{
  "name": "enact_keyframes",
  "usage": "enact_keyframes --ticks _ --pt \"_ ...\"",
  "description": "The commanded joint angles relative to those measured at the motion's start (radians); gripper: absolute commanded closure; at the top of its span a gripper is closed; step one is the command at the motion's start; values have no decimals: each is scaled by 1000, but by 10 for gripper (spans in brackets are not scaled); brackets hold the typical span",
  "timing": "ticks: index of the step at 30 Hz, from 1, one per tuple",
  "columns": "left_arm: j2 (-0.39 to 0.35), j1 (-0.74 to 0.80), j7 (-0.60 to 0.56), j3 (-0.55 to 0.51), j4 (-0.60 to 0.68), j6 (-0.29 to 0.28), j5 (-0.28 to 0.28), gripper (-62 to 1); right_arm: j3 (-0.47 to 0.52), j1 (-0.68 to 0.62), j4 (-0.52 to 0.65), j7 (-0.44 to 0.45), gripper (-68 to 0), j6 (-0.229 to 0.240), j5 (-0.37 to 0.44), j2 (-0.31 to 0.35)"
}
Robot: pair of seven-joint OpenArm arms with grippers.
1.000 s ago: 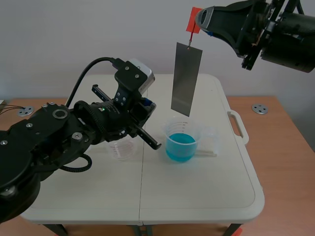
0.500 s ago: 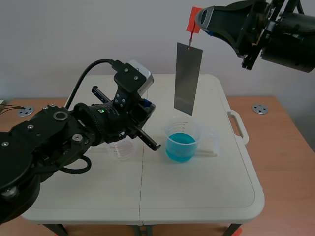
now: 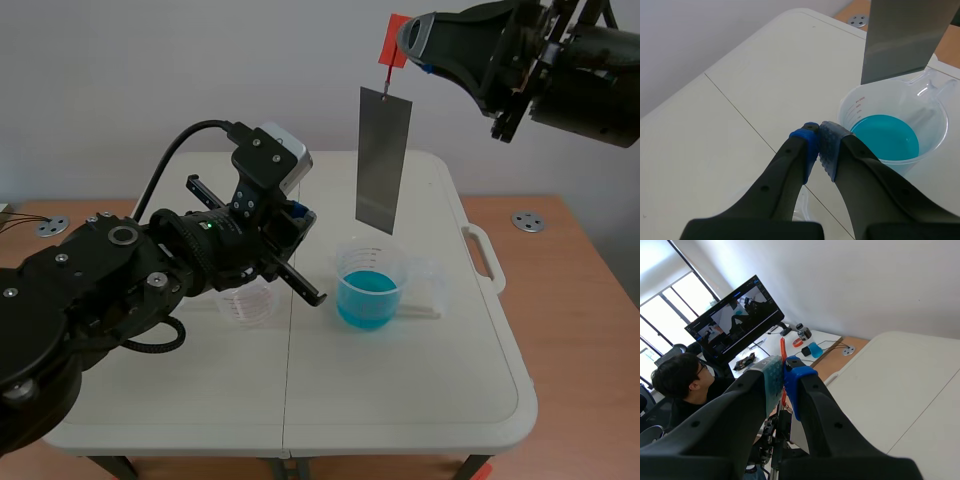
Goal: Hold the metal plate by the orange handle, dip it into the blue solution, take it out and point at it, then put the plate back in the beaker on the left.
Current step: 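Raise the plate and point at it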
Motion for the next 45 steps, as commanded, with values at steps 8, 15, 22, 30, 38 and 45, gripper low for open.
enact_keyframes --ticks 8,15,22,30,38,45 --pt "-57 24 -14 -14 33 18 -11 -19 3 18 24 11 -15 6 33 11" --pt "-185 179 -14 -100 161 81 -19 -19 3 18 24 11 -15 6 33 11" --pt "-356 418 -15 -213 347 96 -74 -19 3 18 24 11 -15 6 33 11" --pt "-481 755 -23 -364 474 129 -105 -19 3 18 24 12 -15 6 33 11" --pt "-491 1027 -22 -474 478 148 -105 -19 3 21 24 19 -15 6 33 11" --pt "-491 1177 -23 -478 475 145 -117 -19 2 56 24 20 -15 6 33 11"
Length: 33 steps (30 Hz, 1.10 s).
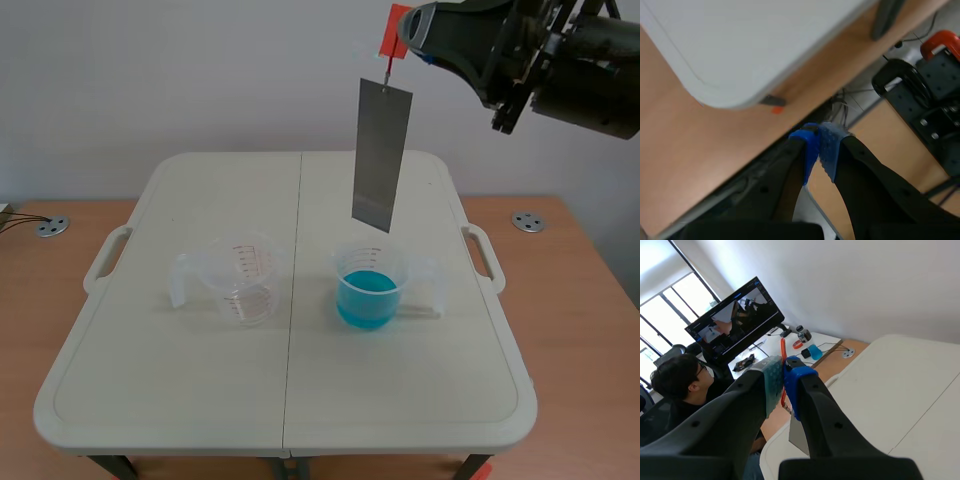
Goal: Hold the metal plate by the orange handle, dip it into the blue solution, take it out and point at it, then put the plate back in the beaker on the left.
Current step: 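Raise the plate and point at it, then put the plate into the left beaker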
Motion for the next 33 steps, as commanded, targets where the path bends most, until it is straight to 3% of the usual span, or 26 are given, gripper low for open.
enact_keyframes --ticks 1,5,12,20,33 --pt "5 11 -14 7 0 -2 -9 -19 0 41 24 19 -15 6 33 10" --pt "14 37 -17 9 -32 -10 -38 -19 -2 68 24 23 -15 5 33 10" --pt "74 37 -70 10 -136 -19 -39 -19 -51 126 24 41 -15 3 33 10" --pt "103 37 -71 48 -212 -89 -35 -19 -132 184 24 65 -15 0 33 2" --pt "103 37 -71 167 -277 -89 -35 -19 -244 267 23 69 -15 0 1 -84"
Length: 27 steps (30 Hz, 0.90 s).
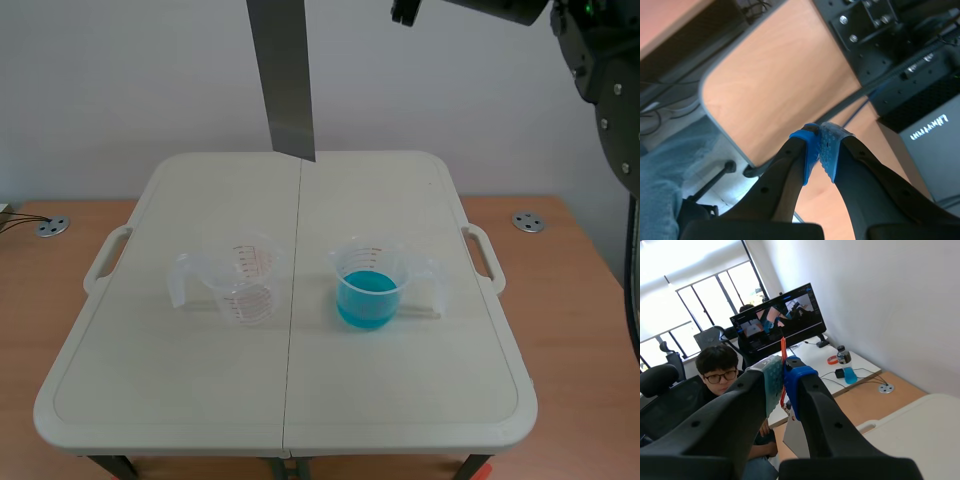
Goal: Hold the metal plate by the orange handle, dip it into the blue solution, take it out and point at it, then put the plate back in the beaker on the left.
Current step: 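Put the plate into the left beaker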
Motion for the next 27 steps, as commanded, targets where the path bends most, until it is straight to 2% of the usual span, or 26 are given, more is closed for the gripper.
enact_keyframes --ticks 1,13,27 --pt "3 -3 -9 0 11 -2 1 -19 -6 33 23 18 -15 1 -4 -14" --pt "6 -3 -5 0 11 -2 1 -19 -72 69 -17 43 -15 0 -81 -121" --pt "5 -15 -1 0 11 -2 1 -19 -100 98 -203 46 -13 9 -129 -216"
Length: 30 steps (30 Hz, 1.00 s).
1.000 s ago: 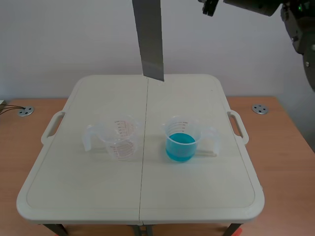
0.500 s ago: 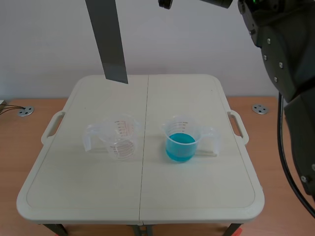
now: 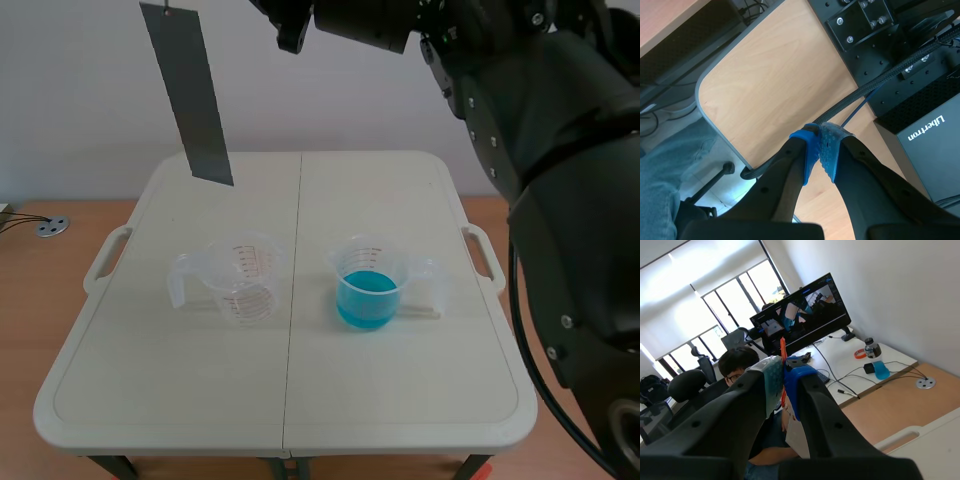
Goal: Hold the metal plate by the orange handle, dip it into the blue solution, take it out and point at it, then put the plate back in the beaker on the left.
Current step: 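Put the plate into the left beaker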
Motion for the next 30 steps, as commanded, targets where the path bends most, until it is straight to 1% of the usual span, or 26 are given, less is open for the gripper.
enact_keyframes --ticks 1,6,9,12,15,21,30 --pt "5 0 -2 -5 11 -2 1 -19 -11 31 -2 19 -13 8 -15 -16" --pt "5 -1 -3 -5 11 -2 1 -18 -16 31 -45 19 -13 16 -48 -38" --pt "5 -1 -3 -5 11 -2 1 -19 -16 31 -66 22 -13 38 -56 -45" --pt "5 -1 -3 -5 11 -2 1 -19 -16 31 -85 23 -13 38 -63 -49" --pt "5 -1 -3 -5 11 -2 1 -18 -16 31 -109 26 -13 49 -93 -62" --pt "5 -1 -3 -5 11 -2 1 -18 -16 31 -161 27 -13 49 -117 -81" --pt "5 -1 -3 -5 11 -2 1 -18 -16 29 -209 34 -13 49 -134 -81"
